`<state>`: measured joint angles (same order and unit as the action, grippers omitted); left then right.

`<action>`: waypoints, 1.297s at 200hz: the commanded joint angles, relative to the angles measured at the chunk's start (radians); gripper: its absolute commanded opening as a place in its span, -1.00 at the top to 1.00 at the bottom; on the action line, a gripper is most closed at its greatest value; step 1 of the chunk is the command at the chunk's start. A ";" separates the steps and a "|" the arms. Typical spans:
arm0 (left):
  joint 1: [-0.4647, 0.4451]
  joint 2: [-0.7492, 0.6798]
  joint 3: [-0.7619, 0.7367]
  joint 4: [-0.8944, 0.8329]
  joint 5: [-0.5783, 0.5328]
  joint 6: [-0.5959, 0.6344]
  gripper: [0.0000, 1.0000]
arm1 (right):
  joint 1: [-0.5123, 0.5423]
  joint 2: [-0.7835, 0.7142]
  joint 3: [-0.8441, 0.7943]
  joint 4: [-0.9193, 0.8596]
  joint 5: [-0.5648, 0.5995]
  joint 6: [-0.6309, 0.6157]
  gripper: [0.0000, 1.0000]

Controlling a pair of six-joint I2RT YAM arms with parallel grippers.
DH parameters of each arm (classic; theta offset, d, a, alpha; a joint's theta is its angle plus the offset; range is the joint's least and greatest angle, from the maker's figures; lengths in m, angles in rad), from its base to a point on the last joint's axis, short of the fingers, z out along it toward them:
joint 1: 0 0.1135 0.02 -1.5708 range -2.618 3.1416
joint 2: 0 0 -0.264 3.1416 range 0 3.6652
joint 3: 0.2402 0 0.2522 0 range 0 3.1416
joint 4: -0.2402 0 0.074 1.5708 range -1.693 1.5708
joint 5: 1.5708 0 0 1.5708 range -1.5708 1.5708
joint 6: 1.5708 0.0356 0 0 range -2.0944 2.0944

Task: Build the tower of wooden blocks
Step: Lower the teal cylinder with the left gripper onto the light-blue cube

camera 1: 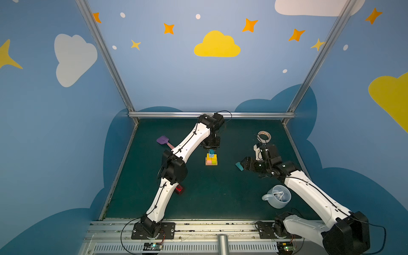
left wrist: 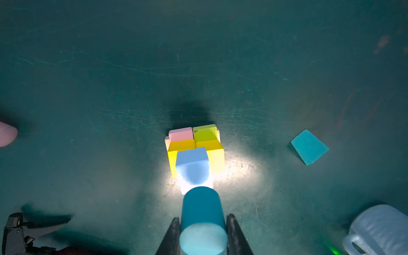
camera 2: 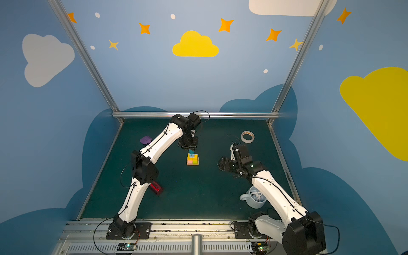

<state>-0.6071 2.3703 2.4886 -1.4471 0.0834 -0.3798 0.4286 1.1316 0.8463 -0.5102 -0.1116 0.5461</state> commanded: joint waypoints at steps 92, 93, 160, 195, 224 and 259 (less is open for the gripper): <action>0.020 0.030 0.027 -0.024 -0.012 -0.001 0.72 | -0.014 -0.009 -0.028 0.030 -0.026 0.014 -0.61; 0.020 0.031 0.028 -0.024 -0.011 -0.001 0.72 | -0.014 -0.008 -0.028 0.030 -0.026 0.014 -0.61; 0.020 0.049 0.057 -0.024 0.003 -0.003 0.72 | -0.017 -0.005 -0.030 0.031 -0.027 0.013 -0.61; 0.020 0.056 0.058 -0.028 0.004 -0.002 0.72 | -0.019 -0.003 -0.035 0.034 -0.030 0.016 -0.61; 0.020 0.058 0.058 -0.026 0.001 -0.004 0.72 | -0.019 -0.004 -0.037 0.036 -0.031 0.017 -0.61; 0.021 0.059 0.059 -0.022 0.003 -0.007 0.70 | -0.021 -0.006 -0.039 0.036 -0.032 0.017 -0.61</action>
<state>-0.5896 2.4058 2.5298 -1.4509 0.0853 -0.3809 0.4133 1.1316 0.8169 -0.4850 -0.1398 0.5613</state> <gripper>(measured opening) 0.284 0.807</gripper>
